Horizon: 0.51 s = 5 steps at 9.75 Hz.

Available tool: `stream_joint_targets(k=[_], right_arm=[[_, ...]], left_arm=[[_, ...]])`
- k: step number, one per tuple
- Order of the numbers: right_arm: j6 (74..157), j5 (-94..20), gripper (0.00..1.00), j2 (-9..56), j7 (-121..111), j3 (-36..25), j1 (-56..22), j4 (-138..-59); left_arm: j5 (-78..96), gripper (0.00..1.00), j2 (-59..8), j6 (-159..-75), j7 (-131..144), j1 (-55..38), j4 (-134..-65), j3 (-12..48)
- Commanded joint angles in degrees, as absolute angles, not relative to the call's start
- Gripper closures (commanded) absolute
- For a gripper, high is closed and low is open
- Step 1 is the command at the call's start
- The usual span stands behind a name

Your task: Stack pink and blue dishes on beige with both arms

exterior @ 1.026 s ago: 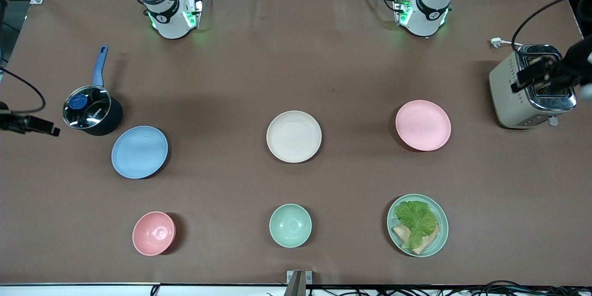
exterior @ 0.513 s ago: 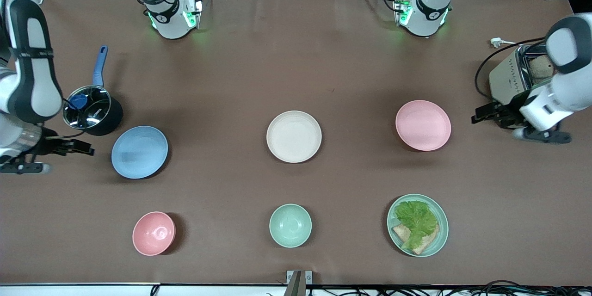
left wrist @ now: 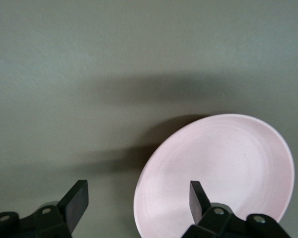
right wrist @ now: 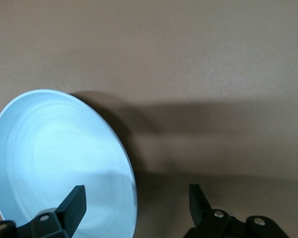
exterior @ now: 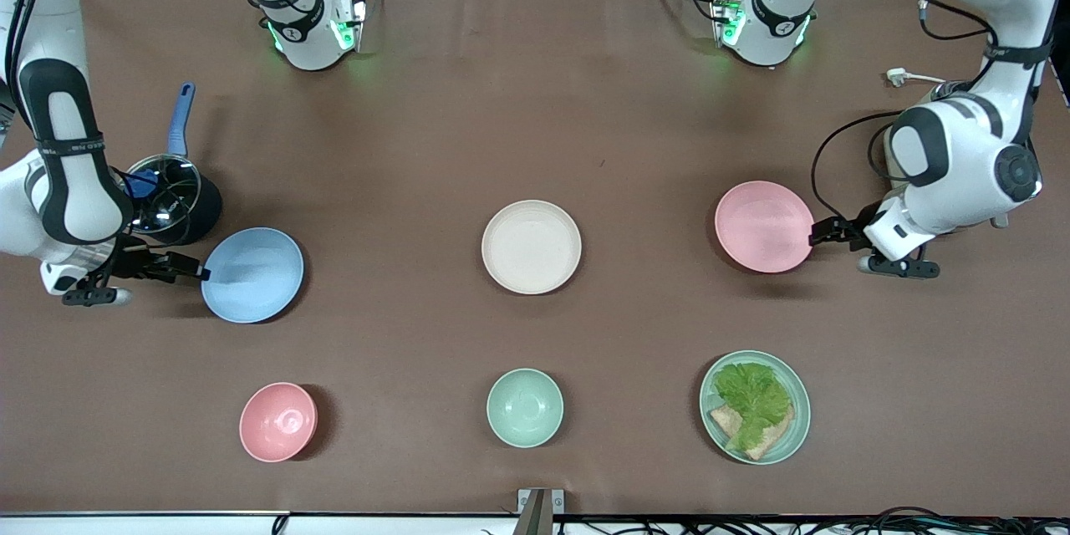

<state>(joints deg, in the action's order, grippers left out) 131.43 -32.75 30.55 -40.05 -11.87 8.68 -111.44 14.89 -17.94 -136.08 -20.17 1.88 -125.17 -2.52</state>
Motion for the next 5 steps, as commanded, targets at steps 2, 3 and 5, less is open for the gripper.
stream_joint_targets(k=[2, 3, 5], right_arm=[[131.49, -35.15, 0.41, 29.44, -41.22, -11.69, 8.88, -114.17], [131.22, -35.24, 0.56, 29.44, -41.13, -11.60, 9.05, -114.17], [130.61, -39.44, 0.91, 29.62, -41.04, -11.69, 8.79, -114.08]], left_arm=[[16.79, 0.28, -22.84, -137.46, -22.93, 2.02, -125.68, -2.46], [17.40, 0.43, -23.20, -137.46, -23.46, 2.11, -125.77, -2.46], [19.77, 0.66, -23.82, -137.46, -24.16, 2.02, -126.73, -2.46]])
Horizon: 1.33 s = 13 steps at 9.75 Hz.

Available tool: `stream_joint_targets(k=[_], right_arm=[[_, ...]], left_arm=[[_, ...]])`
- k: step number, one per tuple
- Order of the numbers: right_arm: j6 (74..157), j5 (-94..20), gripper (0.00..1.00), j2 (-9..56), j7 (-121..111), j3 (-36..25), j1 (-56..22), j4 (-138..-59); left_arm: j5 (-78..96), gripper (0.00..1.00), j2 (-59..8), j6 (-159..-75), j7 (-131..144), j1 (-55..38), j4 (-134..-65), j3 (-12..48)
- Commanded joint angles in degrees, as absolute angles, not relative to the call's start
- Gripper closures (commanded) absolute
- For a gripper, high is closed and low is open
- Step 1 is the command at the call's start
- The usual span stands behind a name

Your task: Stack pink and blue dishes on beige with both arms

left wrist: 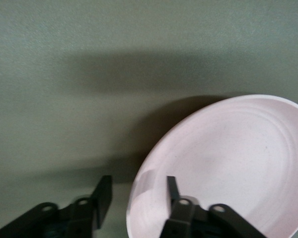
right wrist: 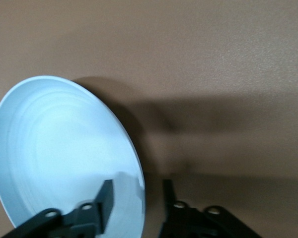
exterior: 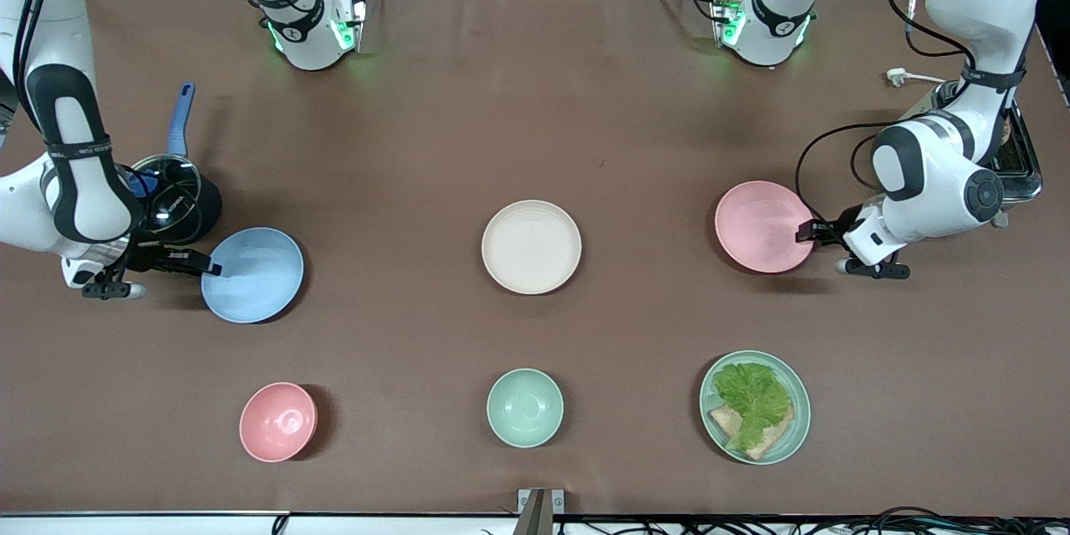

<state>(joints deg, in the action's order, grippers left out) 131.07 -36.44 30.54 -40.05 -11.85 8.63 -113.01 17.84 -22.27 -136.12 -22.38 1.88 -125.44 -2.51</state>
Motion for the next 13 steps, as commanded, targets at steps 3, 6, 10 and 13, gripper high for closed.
stream_joint_targets(k=[3, 6, 10, 13], right_arm=[[130.17, -39.20, 0.99, 29.36, -40.96, -12.39, 8.35, -112.42], [114.05, -33.70, 0.99, 26.13, -38.60, -18.35, 5.81, -104.62], [106.96, -17.16, 0.99, 10.50, -12.45, -14.88, 1.15, -100.90], [104.85, -12.23, 0.99, 1.08, 5.66, -3.91, 1.23, -106.23]], left_arm=[[19.95, 1.00, -22.33, -136.85, -28.82, 2.81, -127.97, -2.55], [19.95, 1.00, -15.76, -127.31, -28.74, 3.34, -126.66, -2.11], [21.35, 1.00, -11.42, -125.94, -13.34, 3.34, -123.86, 13.83], [20.31, 1.00, -18.78, -137.84, 7.68, 2.82, -121.46, 28.43]])
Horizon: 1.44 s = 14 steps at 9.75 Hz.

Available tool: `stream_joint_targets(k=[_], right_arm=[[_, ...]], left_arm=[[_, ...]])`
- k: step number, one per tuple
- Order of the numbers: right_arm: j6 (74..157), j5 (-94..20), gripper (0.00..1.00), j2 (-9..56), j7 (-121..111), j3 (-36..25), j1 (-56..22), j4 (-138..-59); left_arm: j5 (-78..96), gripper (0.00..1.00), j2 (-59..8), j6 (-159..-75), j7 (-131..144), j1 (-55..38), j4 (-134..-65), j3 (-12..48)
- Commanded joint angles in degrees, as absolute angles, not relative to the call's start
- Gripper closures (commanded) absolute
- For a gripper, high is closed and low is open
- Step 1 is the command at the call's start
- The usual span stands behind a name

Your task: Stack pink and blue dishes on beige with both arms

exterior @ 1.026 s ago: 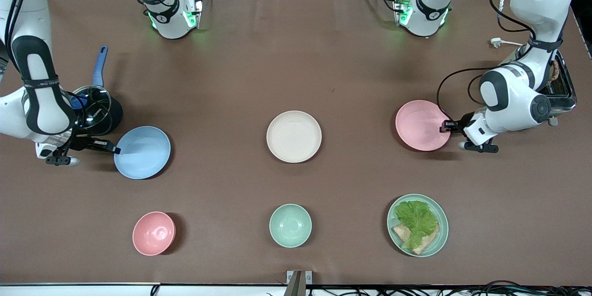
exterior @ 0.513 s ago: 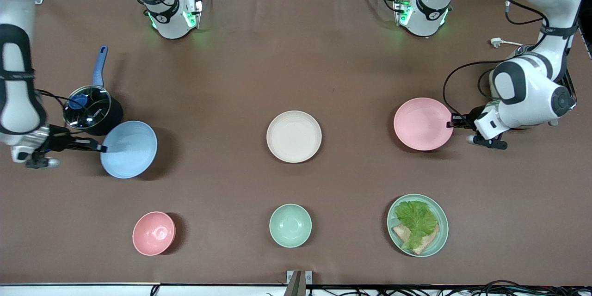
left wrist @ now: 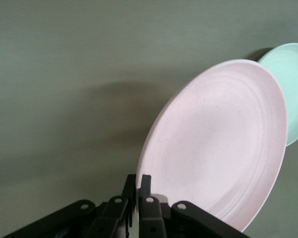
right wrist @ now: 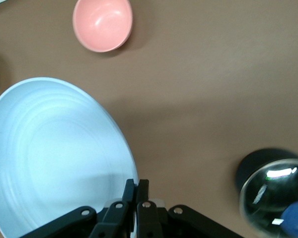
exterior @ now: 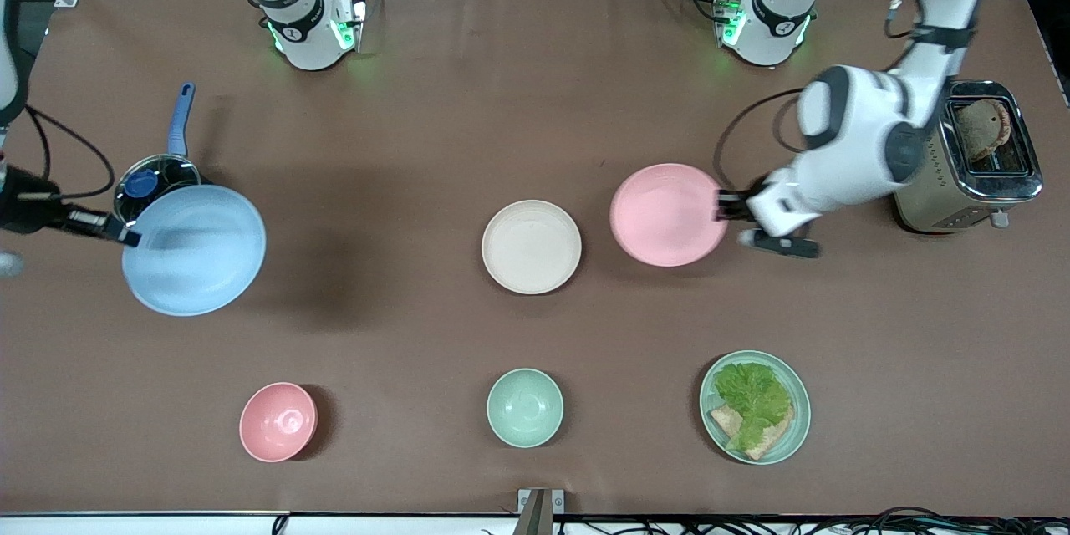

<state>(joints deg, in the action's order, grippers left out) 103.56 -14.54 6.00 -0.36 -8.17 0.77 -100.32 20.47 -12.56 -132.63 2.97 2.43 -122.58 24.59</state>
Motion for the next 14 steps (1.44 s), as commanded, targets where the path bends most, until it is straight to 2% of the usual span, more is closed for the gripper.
stream_joint_targets(k=[1, 3, 6, 7, 8, 9, 10, 11, 12, 14], right_arm=[[104.85, -12.04, 0.99, -0.08, 11.80, -0.13, 1.23, -107.65], [108.61, -11.25, 0.99, 0.09, 19.83, 7.26, 1.23, -110.90], [120.82, -11.25, 0.99, 0.35, 27.66, 16.84, 1.23, -120.39], [121.55, -11.25, 0.99, 0.61, 29.25, 19.31, 1.14, -120.85], [121.64, -11.25, 0.99, 1.92, 30.75, 21.51, 1.14, -120.94], [121.90, -11.25, 0.99, 3.59, 33.46, 23.97, 1.06, -120.85], [123.56, -11.25, 0.99, 5.60, 35.40, 26.08, 1.05, -120.85], [124.62, -11.25, 0.99, 8.24, 36.64, 27.50, 0.97, -120.76], [126.46, -11.25, 0.99, 10.61, 38.83, 28.64, 0.62, -120.85], [130.14, -11.34, 0.98, 14.83, 41.30, 29.09, -1.13, -120.33]], left_arm=[[20.22, 1.00, -21.51, -141.82, 11.82, 2.38, -120.77, 31.35], [15.25, 0.99, -27.04, -146.67, 21.04, -0.42, -118.40, 33.48], [-3.89, 0.99, -36.71, -148.01, 44.48, -4.56, -110.76, 34.88], [-9.96, 0.98, -38.04, -148.09, 50.13, -4.83, -110.39, 35.50], [-14.28, 0.93, -38.58, -148.10, 54.80, -6.05, -110.30, 35.59], [-16.15, 0.67, -38.50, -148.10, 58.85, -7.28, -110.13, 35.60], [-16.95, 0.06, -38.41, -147.92, 59.23, -7.38, -109.26, 35.51], [-18.88, 0.00, -36.58, -147.05, 58.98, -6.25, -109.60, 35.51], [-19.42, 0.00, -34.04, -144.52, 58.19, -6.07, -109.60, 34.90], [-19.16, 0.00, -25.53, -133.04, 48.83, -6.06, -109.78, 30.79]])
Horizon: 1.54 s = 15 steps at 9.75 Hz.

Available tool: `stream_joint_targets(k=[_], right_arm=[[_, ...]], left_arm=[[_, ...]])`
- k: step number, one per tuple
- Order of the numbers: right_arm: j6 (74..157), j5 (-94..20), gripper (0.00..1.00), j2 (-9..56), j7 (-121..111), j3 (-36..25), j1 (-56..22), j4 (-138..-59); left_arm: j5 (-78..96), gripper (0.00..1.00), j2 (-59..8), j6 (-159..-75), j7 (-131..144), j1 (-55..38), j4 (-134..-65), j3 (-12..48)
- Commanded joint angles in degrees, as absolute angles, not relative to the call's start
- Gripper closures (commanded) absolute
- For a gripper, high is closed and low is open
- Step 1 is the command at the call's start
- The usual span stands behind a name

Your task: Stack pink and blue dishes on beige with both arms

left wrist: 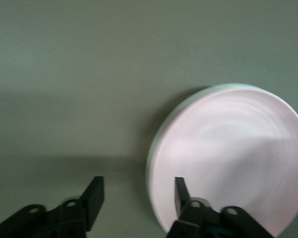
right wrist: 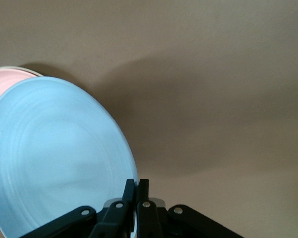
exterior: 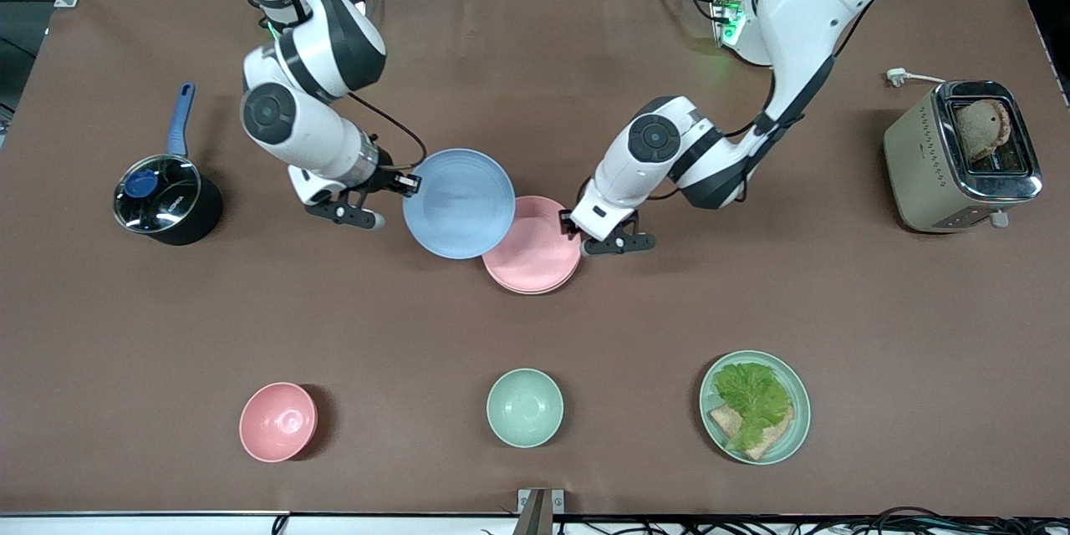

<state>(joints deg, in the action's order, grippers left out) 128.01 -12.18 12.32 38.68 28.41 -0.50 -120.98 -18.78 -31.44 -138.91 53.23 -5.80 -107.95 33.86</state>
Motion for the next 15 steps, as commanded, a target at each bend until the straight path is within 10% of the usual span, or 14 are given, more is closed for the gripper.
stream_joint_targets(k=[1, 13, 14, 15], right_arm=[[134.60, -11.25, 0.98, 17.99, 43.66, 30.66, -2.01, -120.24], [140.27, 3.34, 0.92, 32.17, 57.29, 31.82, -6.68, -110.04], [140.27, 3.43, 0.31, 32.52, 59.74, 31.82, -6.77, -109.78], [139.58, 3.43, 0.00, 31.91, 59.85, 32.08, -6.51, -109.51]], left_arm=[[-18.99, 0.00, -21.31, -128.45, 45.30, -5.89, -109.78, 28.67], [-0.79, 0.00, 3.13, -88.60, -2.11, -3.97, -88.83, -0.61], [-0.79, 0.00, 4.38, -88.59, -2.37, -3.43, -89.99, -0.70], [-0.79, 0.00, 4.13, -88.51, -2.81, -2.38, -89.56, -0.96]])
